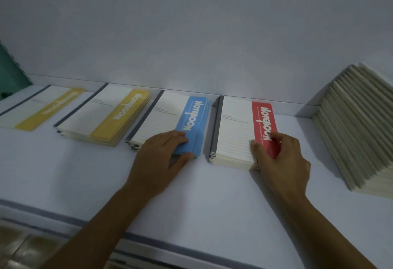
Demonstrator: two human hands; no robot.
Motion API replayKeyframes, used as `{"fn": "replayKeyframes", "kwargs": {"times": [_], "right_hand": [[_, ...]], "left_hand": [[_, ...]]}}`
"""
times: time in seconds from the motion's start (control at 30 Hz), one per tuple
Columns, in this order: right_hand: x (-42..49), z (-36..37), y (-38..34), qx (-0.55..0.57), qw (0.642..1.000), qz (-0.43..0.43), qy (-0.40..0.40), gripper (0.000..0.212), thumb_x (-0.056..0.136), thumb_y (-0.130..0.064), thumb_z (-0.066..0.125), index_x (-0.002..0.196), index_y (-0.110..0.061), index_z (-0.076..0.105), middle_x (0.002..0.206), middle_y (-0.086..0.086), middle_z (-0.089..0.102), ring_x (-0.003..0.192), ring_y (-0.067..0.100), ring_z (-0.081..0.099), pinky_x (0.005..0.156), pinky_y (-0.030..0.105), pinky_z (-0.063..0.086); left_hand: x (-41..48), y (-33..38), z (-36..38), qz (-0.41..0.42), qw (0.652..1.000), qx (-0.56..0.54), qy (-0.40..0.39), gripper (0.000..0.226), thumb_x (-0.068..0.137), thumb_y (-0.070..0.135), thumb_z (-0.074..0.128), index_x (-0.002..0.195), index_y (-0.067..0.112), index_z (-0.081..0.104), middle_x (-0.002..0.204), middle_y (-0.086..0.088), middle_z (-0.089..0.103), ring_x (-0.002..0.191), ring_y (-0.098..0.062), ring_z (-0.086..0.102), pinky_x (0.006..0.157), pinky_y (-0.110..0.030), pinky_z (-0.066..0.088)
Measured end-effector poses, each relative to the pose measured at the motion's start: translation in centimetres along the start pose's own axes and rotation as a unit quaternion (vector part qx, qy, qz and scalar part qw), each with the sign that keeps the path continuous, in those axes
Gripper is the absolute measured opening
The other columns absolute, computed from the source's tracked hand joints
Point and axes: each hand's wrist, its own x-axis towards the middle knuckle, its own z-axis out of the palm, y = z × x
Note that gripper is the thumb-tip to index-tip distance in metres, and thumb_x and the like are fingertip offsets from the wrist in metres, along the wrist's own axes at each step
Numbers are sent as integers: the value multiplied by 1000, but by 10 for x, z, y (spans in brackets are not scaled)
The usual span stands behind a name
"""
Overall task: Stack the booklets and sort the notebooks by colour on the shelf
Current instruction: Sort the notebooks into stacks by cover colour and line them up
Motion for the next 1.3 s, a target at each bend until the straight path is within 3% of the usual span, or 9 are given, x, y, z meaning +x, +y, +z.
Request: {"fn": "replayKeyframes", "kwargs": {"times": [0.17,0.23,0.3,0.43,0.57,0.8,0.97,1.13,1.3], "right_hand": [[-5,-6,-13,-10,1000,-10,14,58,88,-50,57,134,-17,44,137,5,52,121,27,51,112,51,26],[-19,-7,-26,-51,992,-98,59,54,92,-42,50,135,-9,46,139,11,50,128,30,45,114,50,16],[-44,1,-48,-39,977,-193,86,49,89,-35,50,127,-5,54,134,15,54,127,33,47,112,52,21],[-96,48,-108,59,968,-239,44,43,86,-35,58,117,-6,62,124,13,62,117,31,55,105,42,34],[-128,108,-178,91,969,-218,-80,40,91,-30,60,125,-10,57,129,6,58,122,20,50,107,34,33],[-184,246,-325,186,951,-185,-165,21,93,-23,57,114,-21,60,114,-9,62,106,8,56,96,27,46],[-177,330,-370,65,964,-160,-202,41,94,-38,54,131,-21,48,133,-2,53,120,16,48,101,29,39],[-158,368,-368,-178,956,-138,-190,77,93,-62,26,150,-11,16,157,11,20,146,24,11,120,38,9],[-154,385,-357,-254,949,-126,-134,93,82,-78,3,147,-15,23,158,10,16,147,22,4,117,42,5]], "left_hand": [[-4,11,-11,-3,1000,0,24,55,81,53,57,116,11,63,120,-4,65,111,-21,60,97,-34,44],[-8,14,-15,17,999,3,52,52,83,51,54,115,12,64,117,-2,66,108,-19,62,93,-29,44],[-10,17,-20,24,996,-2,83,45,86,44,52,113,11,65,111,-3,68,101,-19,64,89,-23,41],[-25,-5,-39,64,993,-14,103,29,87,26,56,109,9,66,105,-4,70,96,-20,63,84,-28,46],[-46,-84,-102,133,988,32,71,24,85,15,62,108,8,67,103,-6,70,93,-23,65,77,-35,53],[-101,-284,-211,-25,989,35,143,28,92,27,48,106,15,69,101,1,71,92,-17,65,77,-25,51],[-86,-384,-220,-179,977,10,112,36,93,30,54,125,13,56,126,-6,59,117,-25,51,89,-35,44],[-59,-431,-203,-281,950,119,-67,71,94,61,23,148,16,20,159,-8,11,146,-25,6,115,-47,12],[-58,-445,-189,-258,960,95,-50,62,91,63,30,143,30,30,154,6,28,144,-17,16,113,-49,10]]}}
